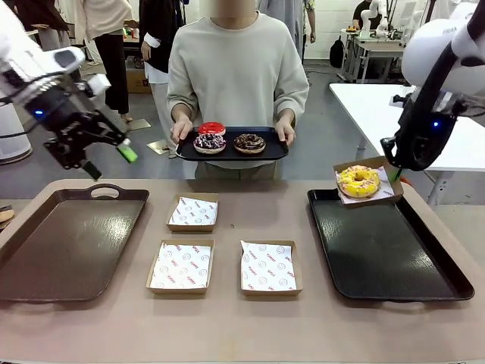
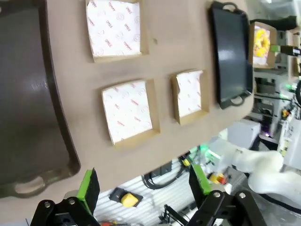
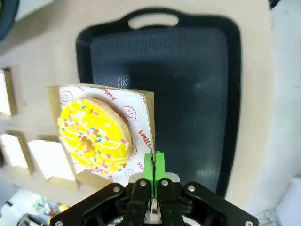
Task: Individually package the donuts and arrange them on the tray.
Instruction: Place the picked Paper togo box on the Handle tray while simultaneously picking up another Paper togo box from the table with the other hand.
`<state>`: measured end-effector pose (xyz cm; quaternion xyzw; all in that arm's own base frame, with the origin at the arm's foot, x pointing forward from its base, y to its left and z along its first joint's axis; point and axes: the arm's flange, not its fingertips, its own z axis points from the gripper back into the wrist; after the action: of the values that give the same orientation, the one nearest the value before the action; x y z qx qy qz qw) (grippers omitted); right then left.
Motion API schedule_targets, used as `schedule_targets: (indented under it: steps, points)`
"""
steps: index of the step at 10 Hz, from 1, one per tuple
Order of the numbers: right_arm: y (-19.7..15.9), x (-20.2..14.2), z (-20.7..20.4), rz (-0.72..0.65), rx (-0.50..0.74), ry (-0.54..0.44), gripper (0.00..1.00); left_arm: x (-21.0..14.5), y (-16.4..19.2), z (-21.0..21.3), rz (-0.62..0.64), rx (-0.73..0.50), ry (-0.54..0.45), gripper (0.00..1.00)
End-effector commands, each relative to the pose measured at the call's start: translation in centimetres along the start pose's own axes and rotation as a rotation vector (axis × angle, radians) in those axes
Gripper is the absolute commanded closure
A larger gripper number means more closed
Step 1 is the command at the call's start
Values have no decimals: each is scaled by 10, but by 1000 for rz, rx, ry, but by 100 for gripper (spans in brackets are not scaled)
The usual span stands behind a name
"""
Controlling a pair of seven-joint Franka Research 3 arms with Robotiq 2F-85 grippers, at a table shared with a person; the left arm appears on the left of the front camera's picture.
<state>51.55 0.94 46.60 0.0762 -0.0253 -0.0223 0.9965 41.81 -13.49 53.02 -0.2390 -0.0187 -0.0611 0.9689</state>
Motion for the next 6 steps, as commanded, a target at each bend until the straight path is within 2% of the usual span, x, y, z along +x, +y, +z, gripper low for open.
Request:
schedule_targets:
  steps: [1, 6]
  points:
    - [-7, 12, -17, 2, 60, 9, 99, 28, -11, -18, 11, 112, -7, 0]
    - [-9, 9, -24, -11, 29, 26, 99, 85, -14, -104, -11, 365, -50, 0]
